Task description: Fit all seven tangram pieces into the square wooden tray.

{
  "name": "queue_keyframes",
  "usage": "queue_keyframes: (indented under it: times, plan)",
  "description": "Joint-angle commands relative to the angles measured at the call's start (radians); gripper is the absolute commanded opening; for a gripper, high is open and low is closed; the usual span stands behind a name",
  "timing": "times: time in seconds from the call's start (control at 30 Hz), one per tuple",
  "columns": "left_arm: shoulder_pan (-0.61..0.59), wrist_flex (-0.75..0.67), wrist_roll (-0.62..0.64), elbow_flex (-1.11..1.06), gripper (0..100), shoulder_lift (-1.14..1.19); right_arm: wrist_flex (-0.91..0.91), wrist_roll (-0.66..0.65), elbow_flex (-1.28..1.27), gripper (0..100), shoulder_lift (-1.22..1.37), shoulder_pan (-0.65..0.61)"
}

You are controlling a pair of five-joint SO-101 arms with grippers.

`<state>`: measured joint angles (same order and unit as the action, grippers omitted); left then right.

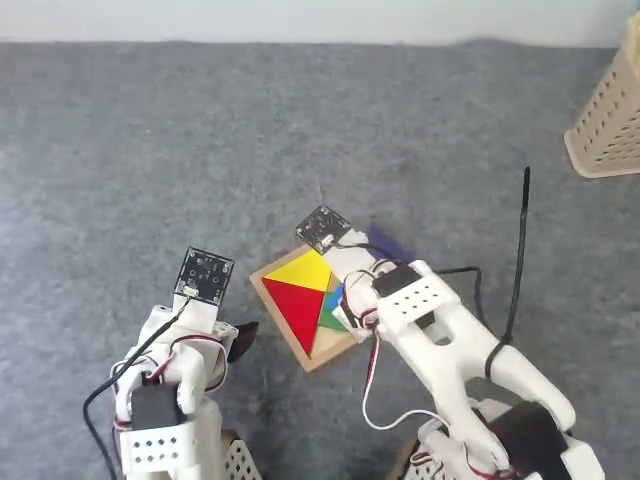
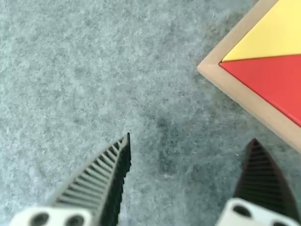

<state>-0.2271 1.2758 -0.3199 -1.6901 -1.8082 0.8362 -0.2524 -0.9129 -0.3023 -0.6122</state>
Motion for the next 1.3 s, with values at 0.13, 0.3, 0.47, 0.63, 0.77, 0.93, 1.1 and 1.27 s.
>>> queue_keyframes:
  times: [0.13, 0.3, 0.47, 0.63, 0.77, 0.93, 1.1, 1.27]
  plan:
    - [0.005, 0.0, -0.005, 0.005, 35, -0.014, -0.019, 0.012, 0.072, 0.7, 0.001, -0.133]
    - [0.005, 0.0, -0.005, 0.005, 35, -0.014, -0.022, 0.014, 0.072, 0.7, 0.002, -0.145]
    - [0.005, 0.0, -0.005, 0.005, 35, -0.014, -0.084, 0.084, 0.072, 0.7, 0.002, -0.147]
    - [0.005, 0.0, -0.005, 0.005, 35, -0.014, -0.07, 0.087, 0.071, 0.7, -0.051, -0.145]
    - [0.005, 0.0, -0.005, 0.005, 35, -0.014, -0.015, 0.091, 0.071, 0.7, -0.163, -0.14]
    - [0.005, 0.0, -0.005, 0.005, 35, -0.014, -0.065, 0.178, 0.072, 1.0, -0.236, -0.14]
    - [0.005, 0.0, -0.005, 0.005, 35, -0.014, -0.045, 0.192, 0.147, 12.5, -0.076, -0.14]
    - [0.005, 0.0, -0.005, 0.005, 35, -0.014, -0.028, 0.193, 0.272, 12.0, 0.113, -0.14]
